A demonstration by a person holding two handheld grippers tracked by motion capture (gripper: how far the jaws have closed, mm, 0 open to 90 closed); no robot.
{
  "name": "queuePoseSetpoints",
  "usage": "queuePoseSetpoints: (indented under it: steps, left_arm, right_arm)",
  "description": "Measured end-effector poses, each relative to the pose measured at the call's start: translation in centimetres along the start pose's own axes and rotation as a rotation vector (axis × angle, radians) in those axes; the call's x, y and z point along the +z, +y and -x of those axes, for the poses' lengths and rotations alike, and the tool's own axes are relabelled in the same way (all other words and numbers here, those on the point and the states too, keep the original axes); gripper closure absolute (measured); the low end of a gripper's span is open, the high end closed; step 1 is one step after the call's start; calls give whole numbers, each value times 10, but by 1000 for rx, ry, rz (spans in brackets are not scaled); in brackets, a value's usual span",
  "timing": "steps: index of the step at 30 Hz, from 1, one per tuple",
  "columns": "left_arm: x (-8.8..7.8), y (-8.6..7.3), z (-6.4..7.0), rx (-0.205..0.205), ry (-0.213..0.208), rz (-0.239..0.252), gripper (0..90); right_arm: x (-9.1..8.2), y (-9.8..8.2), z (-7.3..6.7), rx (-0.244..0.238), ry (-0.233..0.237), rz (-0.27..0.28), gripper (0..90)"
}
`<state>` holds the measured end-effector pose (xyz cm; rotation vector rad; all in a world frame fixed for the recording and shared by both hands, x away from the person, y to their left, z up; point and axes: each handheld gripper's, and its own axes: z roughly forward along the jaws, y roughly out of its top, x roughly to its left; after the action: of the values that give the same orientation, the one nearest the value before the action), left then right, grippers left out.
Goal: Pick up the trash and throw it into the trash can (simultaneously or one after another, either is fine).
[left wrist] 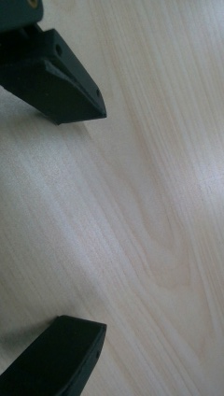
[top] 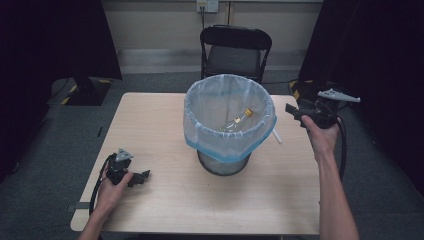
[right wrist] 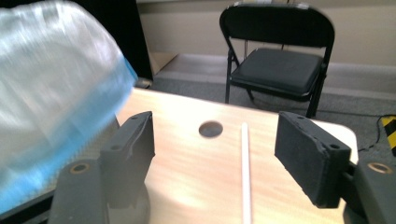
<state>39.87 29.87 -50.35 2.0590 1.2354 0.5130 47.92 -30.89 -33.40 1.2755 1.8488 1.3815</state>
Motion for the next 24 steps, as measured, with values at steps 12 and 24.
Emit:
queuePoseSetpoints:
  steps: [12, 24]
  left_arm:
    - [0, 0, 0, 0, 0, 1, 3]
    - [0, 0, 0, 0, 0, 0, 3]
  right_arm:
    - [20, -46, 0, -9, 4, -123, 355]
    - [56, -93, 20, 41, -18, -254, 490]
